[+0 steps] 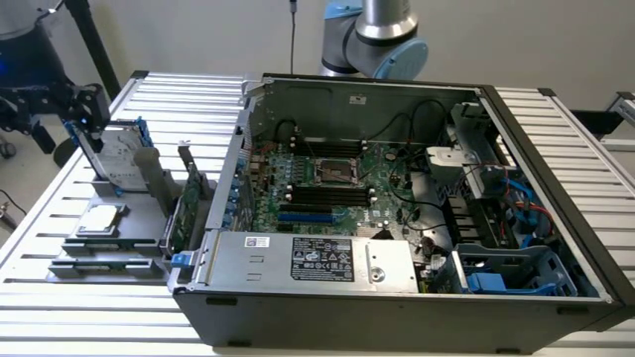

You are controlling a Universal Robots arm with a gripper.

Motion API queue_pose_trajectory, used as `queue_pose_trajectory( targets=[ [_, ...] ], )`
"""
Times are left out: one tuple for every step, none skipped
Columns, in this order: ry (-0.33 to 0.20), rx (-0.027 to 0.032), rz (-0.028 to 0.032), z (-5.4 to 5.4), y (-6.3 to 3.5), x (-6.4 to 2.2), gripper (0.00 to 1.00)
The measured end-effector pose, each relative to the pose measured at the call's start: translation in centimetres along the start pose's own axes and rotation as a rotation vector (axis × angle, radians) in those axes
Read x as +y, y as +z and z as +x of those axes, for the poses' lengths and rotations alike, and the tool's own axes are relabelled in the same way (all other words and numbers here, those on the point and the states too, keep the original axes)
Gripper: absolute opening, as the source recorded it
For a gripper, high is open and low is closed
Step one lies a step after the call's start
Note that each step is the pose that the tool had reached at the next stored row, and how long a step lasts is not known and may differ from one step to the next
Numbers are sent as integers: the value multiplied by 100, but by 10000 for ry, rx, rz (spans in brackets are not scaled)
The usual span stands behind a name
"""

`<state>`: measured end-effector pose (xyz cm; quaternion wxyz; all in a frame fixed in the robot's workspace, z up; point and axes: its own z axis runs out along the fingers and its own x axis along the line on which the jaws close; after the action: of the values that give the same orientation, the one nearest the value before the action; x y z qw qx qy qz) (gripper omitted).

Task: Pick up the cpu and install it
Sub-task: 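Pick up the cpu and move it towards the insertion slot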

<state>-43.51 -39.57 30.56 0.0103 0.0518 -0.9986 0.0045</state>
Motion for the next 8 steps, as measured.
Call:
queue_pose_trajectory(
  targets=[
    [-10,1,1,3,17,-7,71],
    [-18,2,2,7,35,-17,71],
    [-23,1,1,11,54,-29,71],
    [-24,0,0,15,74,-46,71],
    [-23,-2,0,20,93,-66,71],
    [-23,-1,0,26,111,-90,71],
    [-23,-1,0,29,129,-113,71],
    [-21,-1,0,33,147,-138,71]
  ],
)
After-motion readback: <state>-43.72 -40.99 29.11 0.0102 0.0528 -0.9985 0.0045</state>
